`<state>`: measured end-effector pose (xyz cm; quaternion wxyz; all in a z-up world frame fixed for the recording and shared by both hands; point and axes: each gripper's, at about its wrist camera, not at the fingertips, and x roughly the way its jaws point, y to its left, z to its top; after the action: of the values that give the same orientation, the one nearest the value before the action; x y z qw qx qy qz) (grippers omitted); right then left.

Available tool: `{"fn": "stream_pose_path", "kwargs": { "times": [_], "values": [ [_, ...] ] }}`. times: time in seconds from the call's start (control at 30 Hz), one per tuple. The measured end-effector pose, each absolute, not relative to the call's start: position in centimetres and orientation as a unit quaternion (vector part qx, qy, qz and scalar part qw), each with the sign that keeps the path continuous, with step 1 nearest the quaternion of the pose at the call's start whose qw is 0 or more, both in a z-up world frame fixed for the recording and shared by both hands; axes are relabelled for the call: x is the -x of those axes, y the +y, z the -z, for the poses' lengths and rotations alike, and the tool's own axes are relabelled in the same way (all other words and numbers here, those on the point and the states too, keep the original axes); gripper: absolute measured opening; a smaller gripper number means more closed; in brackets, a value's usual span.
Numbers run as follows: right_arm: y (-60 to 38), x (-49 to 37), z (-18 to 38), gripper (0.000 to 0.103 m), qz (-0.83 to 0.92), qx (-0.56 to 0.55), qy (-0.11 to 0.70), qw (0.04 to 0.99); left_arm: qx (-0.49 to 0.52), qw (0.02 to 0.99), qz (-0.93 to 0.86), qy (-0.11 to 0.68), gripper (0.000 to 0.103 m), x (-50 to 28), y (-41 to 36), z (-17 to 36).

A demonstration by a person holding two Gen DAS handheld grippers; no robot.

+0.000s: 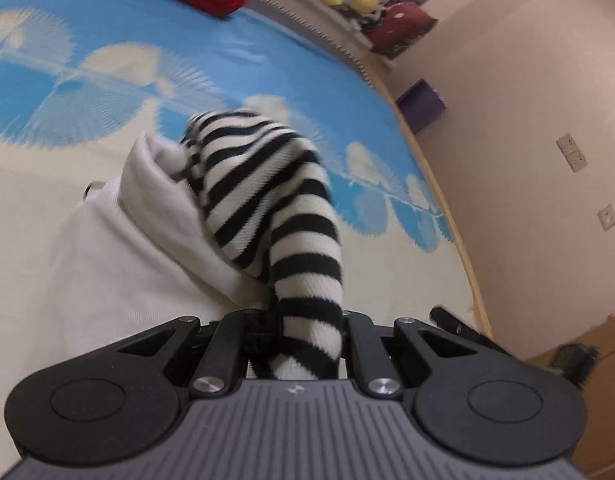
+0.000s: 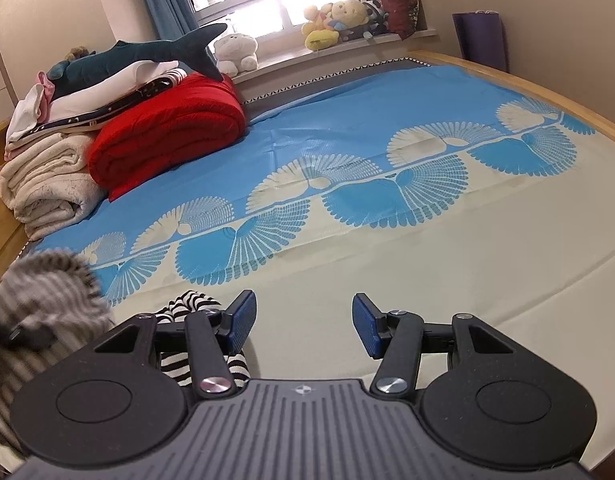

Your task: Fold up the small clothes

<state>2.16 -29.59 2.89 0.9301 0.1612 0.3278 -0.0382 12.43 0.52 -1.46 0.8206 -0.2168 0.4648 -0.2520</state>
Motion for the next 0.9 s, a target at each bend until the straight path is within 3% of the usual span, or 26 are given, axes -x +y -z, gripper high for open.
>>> {"fn": "stream_pose_path", "kwargs": {
  "times": [0.07, 0.13, 0.3, 0.47, 0.63, 0.8, 0.83, 0.9],
  "values": [
    [-29.7, -2.2, -3.1, 0.056, 0.041, -0.163, 0.327, 0.93, 0.191, 0.833, 0.264, 0.448, 0.017, -12.6, -3.2, 1.2],
    [-29.7, -2.1, -3.0, 0.056, 0.041, -0.166, 0.328, 0.929, 0.201, 0.823, 0.292, 0.445, 0.038, -12.4, -5.8, 1.4],
    [-29.5, -2.0, -2.7, 0.056, 0.028, -0.172, 0.334, 0.926, 0.213, 0.831, 0.316, 0.405, 0.056, -11.4, -3.8, -0.2],
    [-28.4, -3.1, -1.9, 0.056, -0.027, -0.21, 0.349, 0.913, 0.199, 0.844, 0.26, 0.424, 0.056, -10.9, 1.5, 0.2],
    [-25.5, -4.8, -1.2, 0.056, -0.124, -0.252, 0.372, 0.885, 0.104, 0.85, 0.241, 0.457, 0.055, -9.3, 3.9, 1.2],
    [-22.2, -5.4, -1.0, 0.056, -0.159, -0.2, 0.403, 0.879, 0.058, 0.845, 0.248, 0.471, 0.055, -8.4, 4.5, 2.4],
    [-21.8, -5.3, -1.0, 0.054, -0.158, -0.178, 0.411, 0.88, 0.052, 0.842, 0.252, 0.473, 0.055, -8.3, 4.3, 2.6],
    [-21.7, -4.8, -1.2, 0.015, -0.153, -0.142, 0.416, 0.885, 0.039, 0.837, 0.264, 0.478, 0.055, -8.2, 3.6, 2.9]
  ]
}}
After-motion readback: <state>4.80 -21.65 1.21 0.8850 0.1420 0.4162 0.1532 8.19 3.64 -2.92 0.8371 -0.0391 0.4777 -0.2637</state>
